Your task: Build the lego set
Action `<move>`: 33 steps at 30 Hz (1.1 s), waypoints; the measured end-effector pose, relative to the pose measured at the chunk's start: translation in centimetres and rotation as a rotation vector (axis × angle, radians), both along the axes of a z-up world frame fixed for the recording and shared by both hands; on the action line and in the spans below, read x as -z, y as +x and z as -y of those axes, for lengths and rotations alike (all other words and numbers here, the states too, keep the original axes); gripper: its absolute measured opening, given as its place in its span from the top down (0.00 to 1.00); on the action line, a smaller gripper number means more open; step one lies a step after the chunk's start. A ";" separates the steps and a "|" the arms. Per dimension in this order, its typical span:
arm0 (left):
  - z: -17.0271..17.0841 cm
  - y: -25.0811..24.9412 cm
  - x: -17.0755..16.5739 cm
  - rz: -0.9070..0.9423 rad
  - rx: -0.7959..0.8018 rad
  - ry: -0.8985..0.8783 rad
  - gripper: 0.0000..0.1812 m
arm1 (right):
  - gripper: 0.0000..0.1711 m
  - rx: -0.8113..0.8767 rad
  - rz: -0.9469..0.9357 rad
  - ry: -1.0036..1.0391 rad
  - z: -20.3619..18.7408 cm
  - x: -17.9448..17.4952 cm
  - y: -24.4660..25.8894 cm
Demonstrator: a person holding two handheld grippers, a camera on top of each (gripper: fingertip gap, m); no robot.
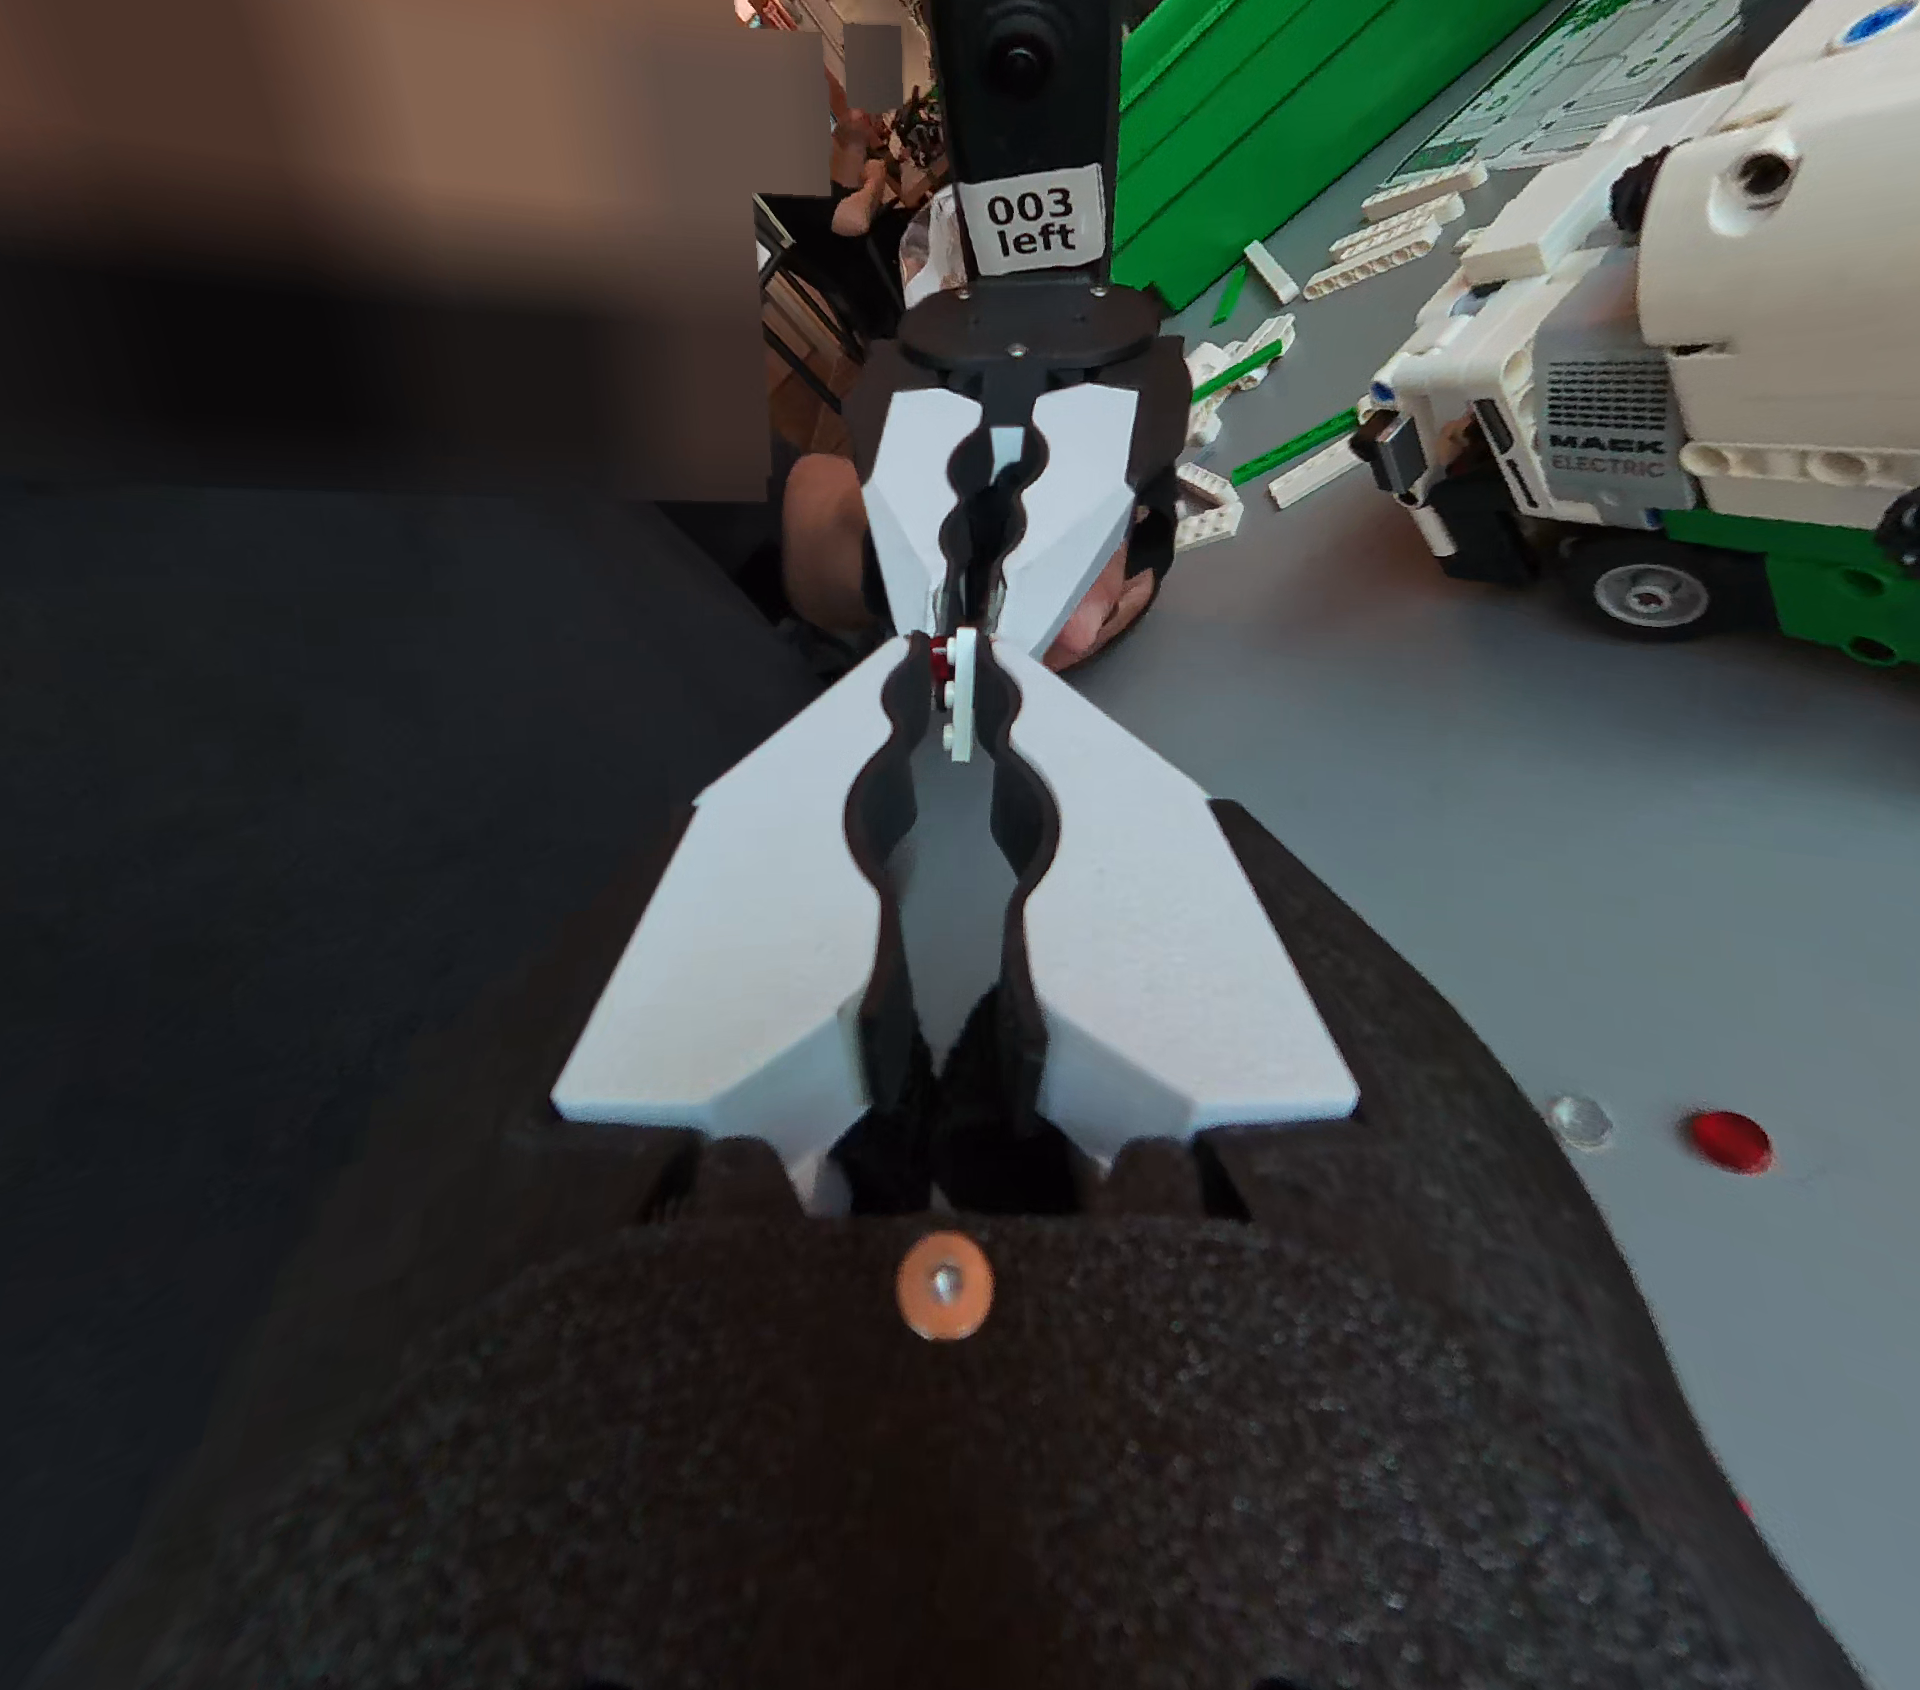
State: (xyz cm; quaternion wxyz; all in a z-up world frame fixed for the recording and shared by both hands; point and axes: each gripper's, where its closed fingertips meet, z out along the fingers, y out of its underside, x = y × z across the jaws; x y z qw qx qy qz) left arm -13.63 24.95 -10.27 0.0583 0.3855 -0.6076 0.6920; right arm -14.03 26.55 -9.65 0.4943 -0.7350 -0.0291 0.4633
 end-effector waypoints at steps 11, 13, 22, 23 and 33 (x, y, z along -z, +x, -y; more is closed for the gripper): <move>0.0 0.0 -0.5 0.028 0.000 -0.013 0.98 | 0.96 -0.002 -0.213 -0.086 0.0 -0.6 0.1; -0.1 0.2 -0.2 -0.004 -0.002 -0.031 0.98 | 0.96 0.015 -0.284 -0.140 -0.2 -0.3 0.4; -0.9 0.6 -0.2 -0.187 0.032 -0.240 0.99 | 0.96 0.068 -0.343 -0.237 -1.1 -0.1 1.0; -0.9 0.6 -0.2 -0.195 0.033 -0.245 0.99 | 0.96 0.072 -0.337 -0.239 -1.1 0.0 1.0; -1.0 0.6 -0.1 -0.258 0.050 -0.301 0.99 | 0.89 0.094 -0.271 -0.285 -1.5 0.8 1.0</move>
